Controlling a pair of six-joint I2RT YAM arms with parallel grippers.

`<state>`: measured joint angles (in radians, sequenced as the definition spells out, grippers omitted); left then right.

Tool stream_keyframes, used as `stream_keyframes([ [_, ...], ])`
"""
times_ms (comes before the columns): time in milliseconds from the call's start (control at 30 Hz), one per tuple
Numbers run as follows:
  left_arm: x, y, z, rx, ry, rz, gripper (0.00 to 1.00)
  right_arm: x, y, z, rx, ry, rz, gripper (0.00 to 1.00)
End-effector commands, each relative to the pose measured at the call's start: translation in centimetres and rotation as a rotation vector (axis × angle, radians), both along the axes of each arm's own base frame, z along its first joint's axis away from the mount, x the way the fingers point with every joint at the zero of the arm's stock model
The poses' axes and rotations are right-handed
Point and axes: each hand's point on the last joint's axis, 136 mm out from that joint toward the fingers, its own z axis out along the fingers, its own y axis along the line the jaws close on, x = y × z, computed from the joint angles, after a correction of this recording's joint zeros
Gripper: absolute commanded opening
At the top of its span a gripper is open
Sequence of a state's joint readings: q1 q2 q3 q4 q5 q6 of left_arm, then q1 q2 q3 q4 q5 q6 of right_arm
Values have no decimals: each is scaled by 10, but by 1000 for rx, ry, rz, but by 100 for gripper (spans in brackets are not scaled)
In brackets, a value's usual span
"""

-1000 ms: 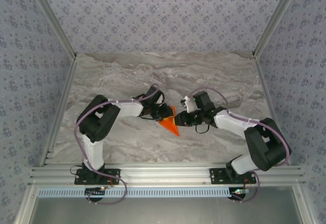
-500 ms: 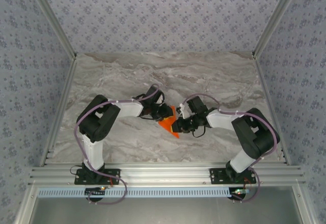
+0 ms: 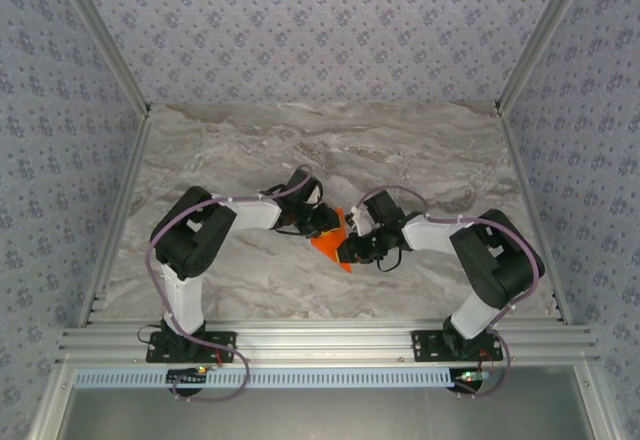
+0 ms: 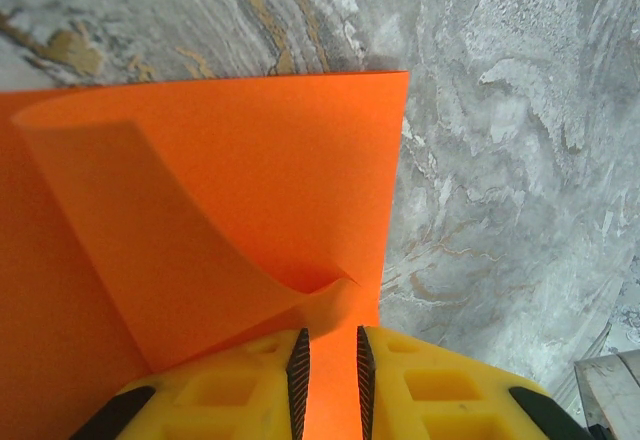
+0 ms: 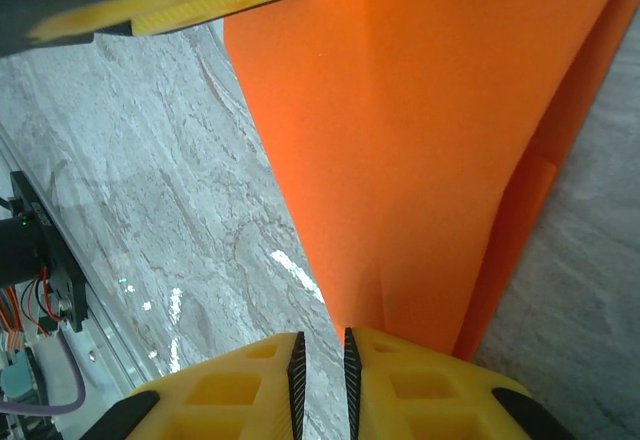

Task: Fold a paper plane with a square sheet of paper (fold left side to right side)
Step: Fourth fold the wing at the center of the table.

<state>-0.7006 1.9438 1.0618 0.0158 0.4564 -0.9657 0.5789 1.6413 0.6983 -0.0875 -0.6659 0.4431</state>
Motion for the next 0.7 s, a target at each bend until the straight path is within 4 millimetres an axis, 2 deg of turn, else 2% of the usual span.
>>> stream_keyframes([
  [0, -23, 23, -37, 128, 91, -2, 23, -10, -9, -12, -68, 34, 12, 20],
  [300, -23, 23, -37, 128, 92, 0, 23, -20, -18, -21, -128, 61, 24, 19],
  [667, -22, 27, -39, 136, 93, 7, 23, -47, -25, -26, -149, 116, 52, 16],
])
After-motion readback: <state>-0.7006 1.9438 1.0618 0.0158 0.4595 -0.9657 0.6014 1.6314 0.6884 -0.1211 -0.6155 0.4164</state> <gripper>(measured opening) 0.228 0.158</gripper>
